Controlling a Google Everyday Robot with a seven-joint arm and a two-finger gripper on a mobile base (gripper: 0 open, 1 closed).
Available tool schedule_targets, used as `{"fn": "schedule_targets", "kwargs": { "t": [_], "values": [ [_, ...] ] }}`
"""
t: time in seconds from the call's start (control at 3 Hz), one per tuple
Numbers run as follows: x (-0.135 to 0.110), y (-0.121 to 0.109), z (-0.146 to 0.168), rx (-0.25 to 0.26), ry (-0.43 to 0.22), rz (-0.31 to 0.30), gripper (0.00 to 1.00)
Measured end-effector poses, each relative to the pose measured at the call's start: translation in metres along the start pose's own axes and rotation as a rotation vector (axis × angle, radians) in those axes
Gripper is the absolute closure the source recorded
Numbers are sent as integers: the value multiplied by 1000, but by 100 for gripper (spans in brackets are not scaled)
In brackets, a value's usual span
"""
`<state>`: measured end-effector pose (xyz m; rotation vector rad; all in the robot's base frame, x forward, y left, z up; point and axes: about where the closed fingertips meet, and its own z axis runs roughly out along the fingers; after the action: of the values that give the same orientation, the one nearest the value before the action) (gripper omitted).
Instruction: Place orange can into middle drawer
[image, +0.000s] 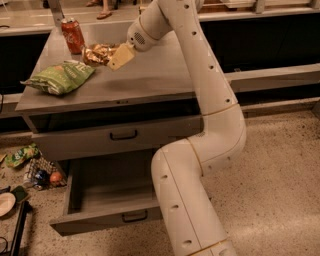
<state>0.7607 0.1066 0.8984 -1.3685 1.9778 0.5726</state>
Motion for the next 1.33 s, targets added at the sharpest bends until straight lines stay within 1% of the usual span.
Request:
{"fn": "schedule_targets", "kwargs": {
  "t": [0.33, 0.67, 1.0, 1.33],
  "values": [
    [-16, 30, -26, 34, -55, -3, 100],
    [-41, 35, -65, 110, -69, -67, 100],
    [-61, 21, -90, 199, -71, -136, 100],
    [-84, -21, -86, 285, -107, -212, 100]
  ]
}}
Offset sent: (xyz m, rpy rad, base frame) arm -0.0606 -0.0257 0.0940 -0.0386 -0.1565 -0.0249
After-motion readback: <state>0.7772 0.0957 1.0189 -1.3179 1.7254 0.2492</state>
